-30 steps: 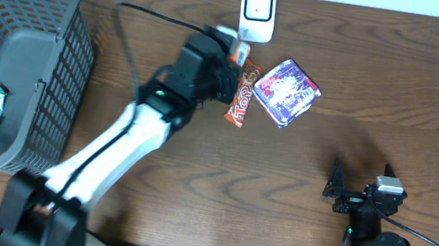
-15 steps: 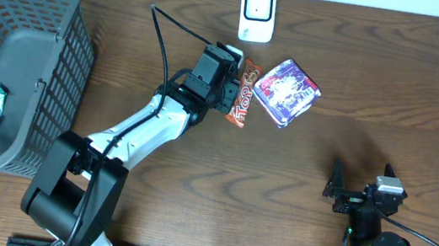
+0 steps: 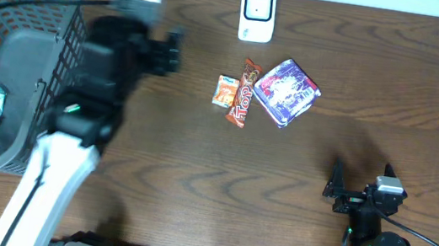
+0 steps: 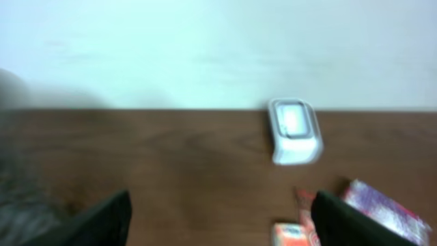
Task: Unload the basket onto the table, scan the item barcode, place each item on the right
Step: 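Release the orange tissue pack left of the red candy bar, then reach into the basket and grasp the mint-green package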
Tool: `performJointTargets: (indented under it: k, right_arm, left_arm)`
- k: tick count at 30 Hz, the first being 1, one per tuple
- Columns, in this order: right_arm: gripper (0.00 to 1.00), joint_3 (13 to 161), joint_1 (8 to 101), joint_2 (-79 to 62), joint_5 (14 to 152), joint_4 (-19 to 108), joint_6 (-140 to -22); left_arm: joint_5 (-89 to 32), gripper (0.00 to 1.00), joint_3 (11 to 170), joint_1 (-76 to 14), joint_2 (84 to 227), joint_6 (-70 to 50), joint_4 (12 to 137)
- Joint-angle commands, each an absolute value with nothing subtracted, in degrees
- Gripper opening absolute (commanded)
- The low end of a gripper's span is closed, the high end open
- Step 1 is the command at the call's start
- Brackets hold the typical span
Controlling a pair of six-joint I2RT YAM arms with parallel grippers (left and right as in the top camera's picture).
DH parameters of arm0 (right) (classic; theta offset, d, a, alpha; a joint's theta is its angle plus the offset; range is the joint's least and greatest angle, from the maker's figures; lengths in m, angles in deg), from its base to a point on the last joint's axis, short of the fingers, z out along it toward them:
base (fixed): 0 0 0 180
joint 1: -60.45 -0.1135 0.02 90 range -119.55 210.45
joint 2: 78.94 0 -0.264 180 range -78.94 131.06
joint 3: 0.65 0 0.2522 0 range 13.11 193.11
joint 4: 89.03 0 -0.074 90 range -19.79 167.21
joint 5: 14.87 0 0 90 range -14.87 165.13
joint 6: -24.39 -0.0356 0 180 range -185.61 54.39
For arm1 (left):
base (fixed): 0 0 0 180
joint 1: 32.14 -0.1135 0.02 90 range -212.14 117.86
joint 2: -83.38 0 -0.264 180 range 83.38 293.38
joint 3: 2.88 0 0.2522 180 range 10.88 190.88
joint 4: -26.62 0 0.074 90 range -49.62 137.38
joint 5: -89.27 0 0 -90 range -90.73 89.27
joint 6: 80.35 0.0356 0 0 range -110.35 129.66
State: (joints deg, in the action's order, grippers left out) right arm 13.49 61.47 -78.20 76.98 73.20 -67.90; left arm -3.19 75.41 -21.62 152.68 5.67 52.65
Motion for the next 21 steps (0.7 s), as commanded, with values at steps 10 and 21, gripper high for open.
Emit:
performJointTargets:
  k: [10, 21]
  right_arm:
    - [0.99, 13.43, 61.75, -78.34, 76.98, 72.96, -67.24]
    - [0.99, 13.43, 61.75, -78.34, 76.98, 72.96, -67.24]
  left_arm:
    - [2.43, 0.9, 76.02, -41.05, 142.06, 8.75, 64.81]
    - [6.4, 0.9, 76.02, -57.35, 149.55, 6.85, 60.43]
